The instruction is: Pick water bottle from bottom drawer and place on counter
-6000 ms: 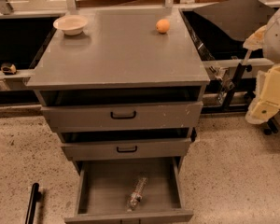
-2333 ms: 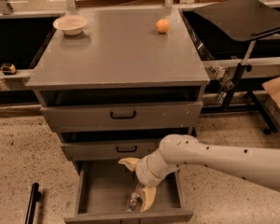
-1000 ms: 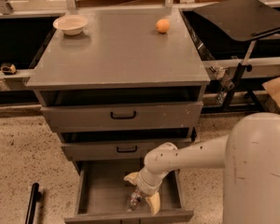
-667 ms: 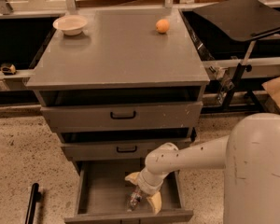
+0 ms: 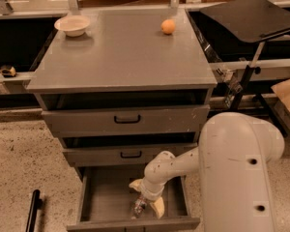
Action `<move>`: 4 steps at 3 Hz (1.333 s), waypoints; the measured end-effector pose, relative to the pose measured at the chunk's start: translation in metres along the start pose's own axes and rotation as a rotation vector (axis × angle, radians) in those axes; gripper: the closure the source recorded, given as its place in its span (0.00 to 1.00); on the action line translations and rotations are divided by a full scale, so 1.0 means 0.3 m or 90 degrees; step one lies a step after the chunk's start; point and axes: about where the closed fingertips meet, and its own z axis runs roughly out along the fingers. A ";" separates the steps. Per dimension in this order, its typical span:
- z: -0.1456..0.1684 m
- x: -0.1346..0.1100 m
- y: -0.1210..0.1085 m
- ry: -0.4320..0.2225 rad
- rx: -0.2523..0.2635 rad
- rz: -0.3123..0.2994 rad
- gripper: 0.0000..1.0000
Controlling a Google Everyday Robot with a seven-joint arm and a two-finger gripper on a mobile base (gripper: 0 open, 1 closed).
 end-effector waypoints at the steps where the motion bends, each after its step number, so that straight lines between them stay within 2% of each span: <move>1: 0.089 0.087 -0.066 0.042 0.058 -0.016 0.00; 2: 0.081 0.137 -0.105 0.067 0.114 -0.068 0.00; 3: 0.095 0.128 -0.096 0.061 0.110 -0.074 0.00; 4: 0.188 0.104 -0.120 0.018 0.126 -0.040 0.00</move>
Offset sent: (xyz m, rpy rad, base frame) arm 0.0571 -0.0017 -0.0248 0.0940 -0.3368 0.0945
